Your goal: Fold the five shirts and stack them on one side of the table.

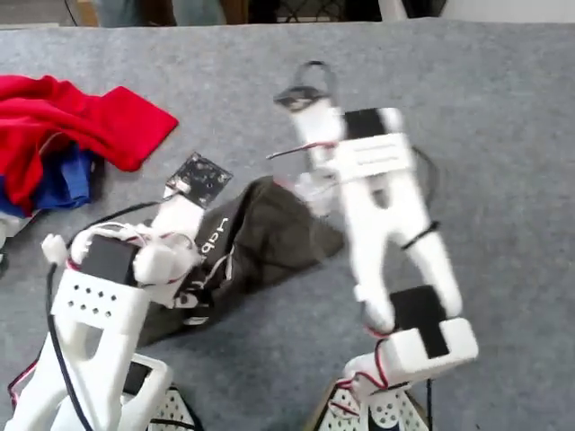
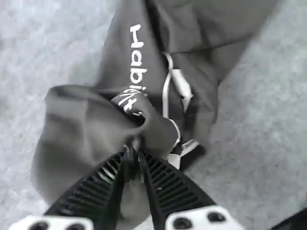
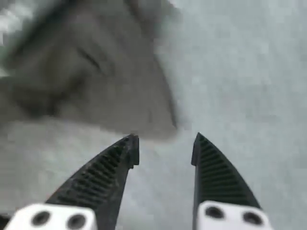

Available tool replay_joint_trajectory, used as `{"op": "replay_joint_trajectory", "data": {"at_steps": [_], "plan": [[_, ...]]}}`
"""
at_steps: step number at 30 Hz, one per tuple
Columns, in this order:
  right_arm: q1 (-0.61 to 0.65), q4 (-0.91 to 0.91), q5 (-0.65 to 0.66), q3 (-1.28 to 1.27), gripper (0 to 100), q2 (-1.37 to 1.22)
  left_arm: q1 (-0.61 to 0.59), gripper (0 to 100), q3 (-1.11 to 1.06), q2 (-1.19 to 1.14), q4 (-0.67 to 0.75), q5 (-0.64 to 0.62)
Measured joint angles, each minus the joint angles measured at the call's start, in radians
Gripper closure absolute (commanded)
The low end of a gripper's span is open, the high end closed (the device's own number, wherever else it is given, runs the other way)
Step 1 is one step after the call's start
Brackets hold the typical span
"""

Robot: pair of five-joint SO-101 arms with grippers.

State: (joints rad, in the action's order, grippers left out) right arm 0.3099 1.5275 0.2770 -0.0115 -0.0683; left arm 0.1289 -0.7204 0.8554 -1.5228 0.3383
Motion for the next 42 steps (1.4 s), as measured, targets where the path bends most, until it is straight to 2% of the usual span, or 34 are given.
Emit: {"op": "replay_joint_trajectory", "data": {"at_steps": [4, 8, 11, 15, 21, 24, 28, 34, 36, 42], "plan": [[0.11, -0.135, -0.27, 0.0, 80.1, -0.055, -0.152, 97, 0.0, 0.003, 0.008, 0.006], [0.138, -0.196, -0.499, 0.063, 80.2, -0.209, -0.301, 97, -0.02, 0.011, 0.075, 0.006], [0.149, -0.201, -0.592, 0.146, 85.1, -0.361, -0.376, 97, -0.02, 0.011, 0.12, 0.006], [0.166, -0.133, -0.608, 0.296, 98.2, -0.559, -0.43, 97, -0.023, 0.011, 0.167, 0.006], [0.144, 0.075, -0.52, 0.598, 98.5, -0.764, -0.443, 97, -0.077, 0.011, 0.23, 0.006], [0.097, 0.184, -0.503, 0.733, 98.5, -0.819, -0.443, 97, -0.115, 0.011, 0.259, 0.006], [0.005, 0.224, -0.417, 0.789, 98.4, -0.816, -0.443, 97, -0.153, 0.011, 0.287, 0.006], [-0.086, 0.229, -0.091, 0.632, 97.9, -0.657, -0.443, 97, -0.16, 0.011, 0.292, -0.006], [-0.112, 0.229, 0.018, 0.542, 94.7, -0.58, -0.443, 97, -0.16, 0.011, 0.292, -0.02], [-0.232, 0.21, 0.241, 0.299, 91.0, -0.376, -0.443, 97, -0.16, 0.011, 0.292, -0.032]]}}
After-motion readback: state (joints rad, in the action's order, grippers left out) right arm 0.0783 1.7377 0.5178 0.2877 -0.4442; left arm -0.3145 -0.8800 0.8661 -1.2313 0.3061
